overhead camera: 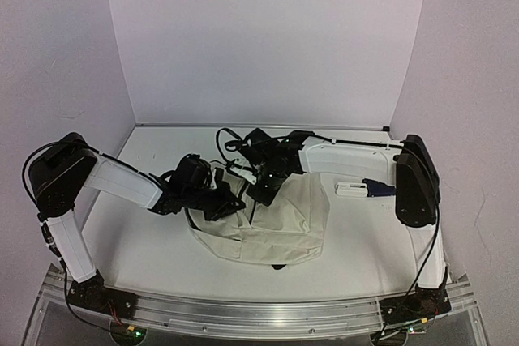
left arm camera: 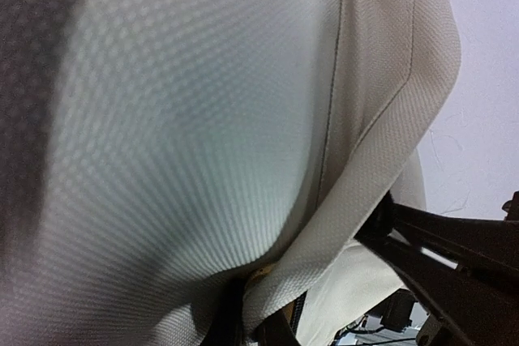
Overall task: Pack the student bag
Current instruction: Adjust the student bag at the center of the board.
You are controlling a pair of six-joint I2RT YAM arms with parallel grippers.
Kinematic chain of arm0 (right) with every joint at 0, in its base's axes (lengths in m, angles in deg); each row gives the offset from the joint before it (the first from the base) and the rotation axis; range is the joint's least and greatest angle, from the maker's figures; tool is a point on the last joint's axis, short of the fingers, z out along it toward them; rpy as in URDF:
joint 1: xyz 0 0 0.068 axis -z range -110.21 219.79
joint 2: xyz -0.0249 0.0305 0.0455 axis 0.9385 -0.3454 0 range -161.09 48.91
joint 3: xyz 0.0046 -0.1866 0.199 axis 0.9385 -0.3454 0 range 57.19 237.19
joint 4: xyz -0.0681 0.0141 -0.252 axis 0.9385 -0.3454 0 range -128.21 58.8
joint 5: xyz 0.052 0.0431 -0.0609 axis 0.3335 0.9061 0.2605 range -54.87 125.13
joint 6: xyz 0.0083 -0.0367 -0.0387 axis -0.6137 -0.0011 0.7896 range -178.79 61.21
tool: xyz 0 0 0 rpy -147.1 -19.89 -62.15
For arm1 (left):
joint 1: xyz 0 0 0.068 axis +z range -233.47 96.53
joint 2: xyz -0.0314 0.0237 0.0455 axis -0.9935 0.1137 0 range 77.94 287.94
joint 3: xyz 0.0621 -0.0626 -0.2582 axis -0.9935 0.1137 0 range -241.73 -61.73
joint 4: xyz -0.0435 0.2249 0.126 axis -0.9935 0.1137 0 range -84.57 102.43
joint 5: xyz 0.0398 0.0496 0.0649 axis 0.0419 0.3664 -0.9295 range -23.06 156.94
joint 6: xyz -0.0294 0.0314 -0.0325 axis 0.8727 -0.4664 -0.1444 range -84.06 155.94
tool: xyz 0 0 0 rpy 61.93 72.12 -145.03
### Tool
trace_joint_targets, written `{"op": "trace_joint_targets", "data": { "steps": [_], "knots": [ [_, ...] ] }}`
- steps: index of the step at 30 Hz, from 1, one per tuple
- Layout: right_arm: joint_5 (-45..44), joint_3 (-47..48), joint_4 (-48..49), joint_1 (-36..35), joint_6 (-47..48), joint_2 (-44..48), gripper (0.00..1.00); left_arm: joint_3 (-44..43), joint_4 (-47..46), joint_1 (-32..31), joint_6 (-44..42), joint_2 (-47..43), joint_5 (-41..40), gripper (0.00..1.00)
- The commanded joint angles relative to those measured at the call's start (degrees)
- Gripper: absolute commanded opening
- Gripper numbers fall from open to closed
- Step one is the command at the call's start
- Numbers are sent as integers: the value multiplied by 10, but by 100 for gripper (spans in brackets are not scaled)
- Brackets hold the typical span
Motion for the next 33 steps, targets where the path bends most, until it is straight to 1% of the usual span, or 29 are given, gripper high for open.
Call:
{"op": "trace_joint_targets", "data": {
  "steps": [1,7,10,12,16,18,21,27,29,31,33],
  "knots": [
    [-61,-30,5,7,23,67,0,23,17,13,20,12,-42,0],
    [-29,-73,5,9,25,158,0,36,5,28,46,31,-38,0],
    [-27,-122,5,16,29,190,0,56,-10,41,66,30,-39,0],
    [-19,-170,7,35,30,210,0,74,-22,50,84,28,-42,0],
    [-10,-246,42,85,32,200,0,86,-30,52,87,28,-46,0],
    [-25,-263,72,88,39,174,0,90,-31,52,87,24,-48,0],
    [-42,-234,109,88,40,120,0,99,-21,53,89,9,-60,0],
    [-82,-74,127,89,71,7,0,148,-1,53,114,-38,-110,0],
    [-91,-22,127,92,80,-15,0,158,5,54,117,-49,-117,0],
    [-84,-12,126,93,74,-13,0,159,12,57,112,-53,-114,0],
    [-72,-36,123,93,62,10,0,158,16,67,105,-55,-106,0]
  ]
}}
